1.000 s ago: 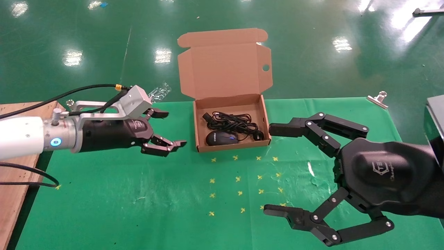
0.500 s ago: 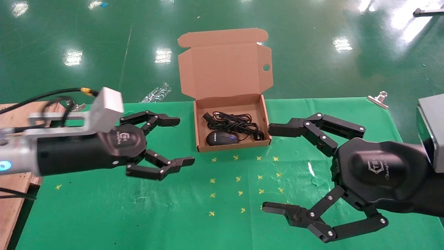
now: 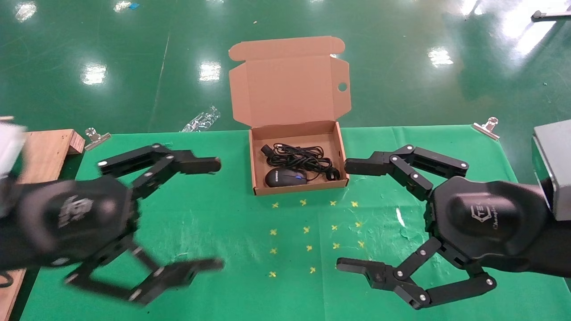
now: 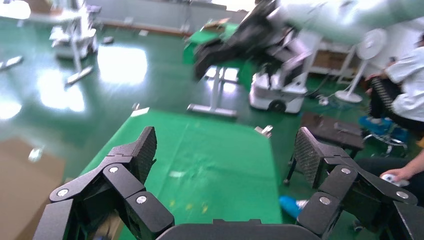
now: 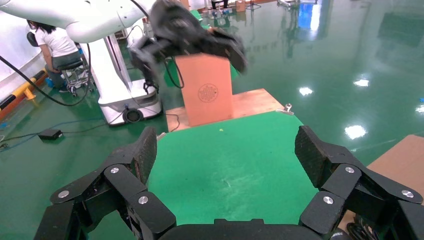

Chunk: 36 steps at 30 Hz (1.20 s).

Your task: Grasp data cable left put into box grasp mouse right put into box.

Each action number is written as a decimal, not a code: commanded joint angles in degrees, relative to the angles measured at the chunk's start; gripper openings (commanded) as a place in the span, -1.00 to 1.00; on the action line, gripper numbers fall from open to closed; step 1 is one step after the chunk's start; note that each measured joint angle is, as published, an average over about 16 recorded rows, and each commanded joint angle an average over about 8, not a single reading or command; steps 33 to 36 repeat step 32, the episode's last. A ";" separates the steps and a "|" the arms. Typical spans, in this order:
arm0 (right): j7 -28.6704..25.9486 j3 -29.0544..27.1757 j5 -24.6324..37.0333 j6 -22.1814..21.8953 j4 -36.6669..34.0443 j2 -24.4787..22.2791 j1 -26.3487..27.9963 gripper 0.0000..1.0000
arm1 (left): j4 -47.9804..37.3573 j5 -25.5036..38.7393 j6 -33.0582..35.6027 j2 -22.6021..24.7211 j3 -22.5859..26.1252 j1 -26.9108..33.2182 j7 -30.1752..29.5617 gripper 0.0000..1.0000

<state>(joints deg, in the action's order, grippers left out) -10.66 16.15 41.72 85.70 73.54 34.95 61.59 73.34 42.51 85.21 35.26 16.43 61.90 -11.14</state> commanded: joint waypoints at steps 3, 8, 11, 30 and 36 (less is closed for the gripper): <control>0.01 -0.01 -0.06 0.02 0.02 -0.03 -0.03 1.00 | 0.99 -3.05 1.88 -0.94 -1.76 -1.31 0.95 1.00; 0.01 0.00 -0.04 0.01 0.01 -0.03 -0.03 1.00 | 0.95 -2.97 1.81 -0.93 -1.68 -1.29 0.88 1.00; 0.01 0.01 -0.03 0.00 0.00 -0.02 -0.01 1.00 | 0.79 -2.47 1.51 -0.78 -1.39 -1.09 0.77 1.00; 0.01 0.02 0.04 -0.04 -0.04 0.02 0.02 1.00 | 0.33 -0.99 0.68 -0.35 -0.60 -0.50 0.46 1.00; 0.01 0.02 0.04 -0.04 -0.04 0.02 0.02 1.00 | 0.32 -0.96 0.67 -0.34 -0.58 -0.48 0.46 1.00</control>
